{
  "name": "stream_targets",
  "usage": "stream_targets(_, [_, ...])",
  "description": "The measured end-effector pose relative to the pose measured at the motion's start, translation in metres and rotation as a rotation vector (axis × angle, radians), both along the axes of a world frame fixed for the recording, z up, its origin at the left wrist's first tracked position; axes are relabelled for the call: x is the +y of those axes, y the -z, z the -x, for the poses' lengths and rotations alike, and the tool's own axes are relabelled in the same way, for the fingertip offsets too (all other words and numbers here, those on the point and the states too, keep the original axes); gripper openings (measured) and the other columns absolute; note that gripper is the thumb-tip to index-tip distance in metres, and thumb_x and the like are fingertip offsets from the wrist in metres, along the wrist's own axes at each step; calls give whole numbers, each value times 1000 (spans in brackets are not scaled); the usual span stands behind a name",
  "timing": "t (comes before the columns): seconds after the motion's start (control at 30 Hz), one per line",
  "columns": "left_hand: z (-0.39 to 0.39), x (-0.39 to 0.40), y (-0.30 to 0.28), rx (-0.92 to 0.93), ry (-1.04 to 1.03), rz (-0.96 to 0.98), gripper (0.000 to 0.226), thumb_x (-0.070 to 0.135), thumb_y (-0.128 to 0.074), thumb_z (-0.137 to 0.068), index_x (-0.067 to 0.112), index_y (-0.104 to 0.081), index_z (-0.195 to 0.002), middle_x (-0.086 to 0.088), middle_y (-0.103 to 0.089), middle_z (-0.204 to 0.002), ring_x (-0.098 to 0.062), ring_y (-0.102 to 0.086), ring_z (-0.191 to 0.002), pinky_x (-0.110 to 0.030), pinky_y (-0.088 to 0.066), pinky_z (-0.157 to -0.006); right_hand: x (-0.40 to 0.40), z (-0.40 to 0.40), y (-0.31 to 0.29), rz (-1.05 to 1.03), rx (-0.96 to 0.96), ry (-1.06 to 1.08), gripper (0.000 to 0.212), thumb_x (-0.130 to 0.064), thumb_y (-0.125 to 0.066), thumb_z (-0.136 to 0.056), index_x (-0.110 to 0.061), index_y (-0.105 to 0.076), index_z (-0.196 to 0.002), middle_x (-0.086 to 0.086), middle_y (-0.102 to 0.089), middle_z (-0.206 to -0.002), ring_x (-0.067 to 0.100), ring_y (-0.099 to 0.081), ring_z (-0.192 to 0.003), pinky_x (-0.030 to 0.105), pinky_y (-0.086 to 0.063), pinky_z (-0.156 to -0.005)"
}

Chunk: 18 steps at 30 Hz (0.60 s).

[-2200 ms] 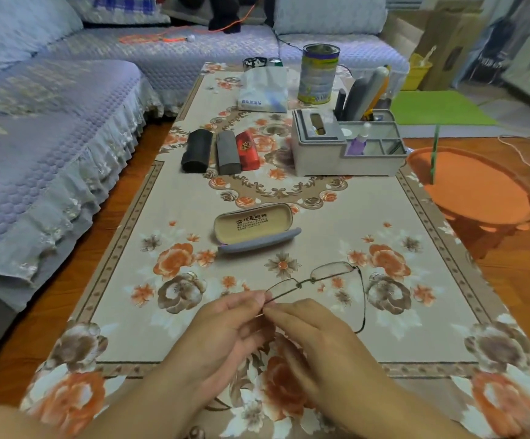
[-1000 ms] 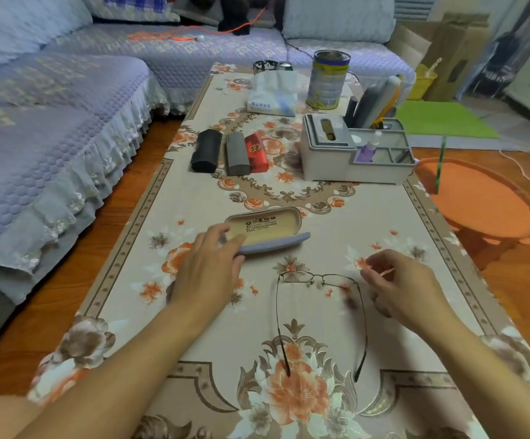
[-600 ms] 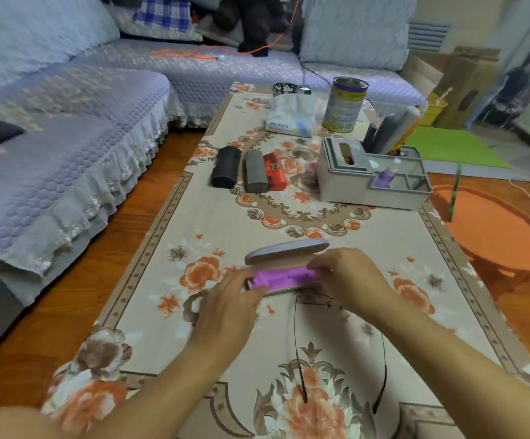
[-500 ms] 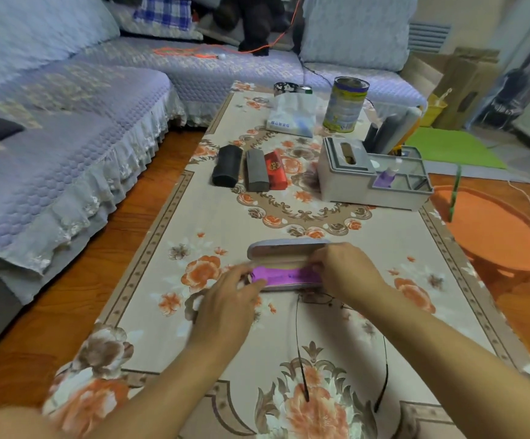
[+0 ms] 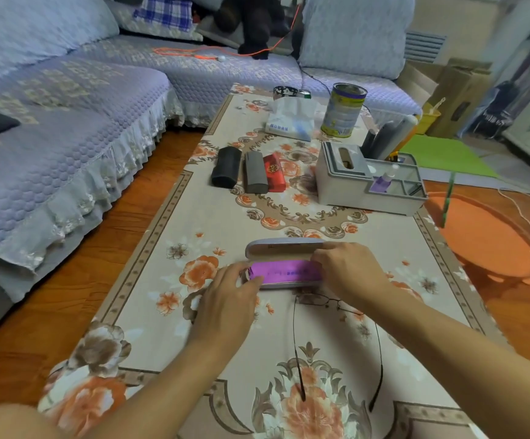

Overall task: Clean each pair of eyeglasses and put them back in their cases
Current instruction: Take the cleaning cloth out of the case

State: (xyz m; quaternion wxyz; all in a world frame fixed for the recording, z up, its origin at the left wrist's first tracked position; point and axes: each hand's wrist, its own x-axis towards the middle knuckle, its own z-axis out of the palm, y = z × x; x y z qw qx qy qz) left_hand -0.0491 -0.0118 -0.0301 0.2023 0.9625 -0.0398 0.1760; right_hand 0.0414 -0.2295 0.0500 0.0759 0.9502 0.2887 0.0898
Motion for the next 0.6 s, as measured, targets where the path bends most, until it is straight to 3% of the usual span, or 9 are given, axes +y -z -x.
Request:
stream_targets(0.07, [-1, 0, 2, -3, -8, -1, 41, 4, -76, -85, 19, -73, -123, -10, -62, -131, -29, -59, -120, -44, -61, -83, -5, 2, -6, -92, -82, -82, 12, -13, -77, -75, -20, -68, -70, -3, -59, -66, 24, -54, -57, 26, -34, -49])
stream_targets(0.17, [0, -1, 0, -5, -26, 4, 42, 8, -69, -91, 21, -67, -131, -8, -56, -137, -29, -55, -124, -47, -59, -84, -9, 8, -24, -295, -172, -139, 12, -13, -61, -86, -14, -63, -75, 1, -58, -74, 25, -50, -70, 34, -40, -58])
stream_targets(0.3, [6, -5, -19, 40, -50, 150, 43, 18, -62, -97, 24, -60, -140, -1, -45, -145, -23, -42, -132, -44, -50, -101, -11, 17, -65, -509, -53, -8, 10, -15, -56, -96, -18, -65, -93, -6, -63, -85, 20, -56, -76, 33, -42, -63])
stream_targets(0.37, [9, -8, -41, 48, -45, 285, 42, 19, -59, -99, 27, -59, -141, 4, -44, -143, -15, -37, -134, -34, -42, -109, -11, 23, -83, -544, -12, -36, 11, -17, -58, -99, -20, -67, -102, -4, -69, -92, 20, -62, -78, 35, -51, -66])
stream_targets(0.47, [20, -7, -82, 81, -2, 538, 37, 18, -57, -101, 36, -64, -133, 19, -51, -131, 5, -45, -123, -6, -32, -101, -5, 35, -103, -624, 39, -89, 11, -16, -62, -97, -24, -68, -97, -13, -68, -86, 9, -64, -75, 33, -56, -67])
stream_targets(0.53, [33, 1, -104, 148, 23, 798, 36, 19, -60, -100, 43, -67, -126, 22, -58, -123, 4, -56, -107, -10, -41, -95, 4, 47, -113, -694, 119, -110, 19, -13, -63, -96, -32, -64, -95, -22, -65, -84, -2, -63, -79, 23, -54, -71])
stream_targets(0.6, [46, 11, -120, 238, 61, 1036, 38, 27, -65, -98, 53, -64, -125, 19, -62, -122, -2, -62, -100, -28, -49, -91, 15, 59, -120, -744, 231, -162, 21, -10, -62, -97, -31, -62, -91, -18, -67, -87, 2, -64, -83, 21, -54, -73])
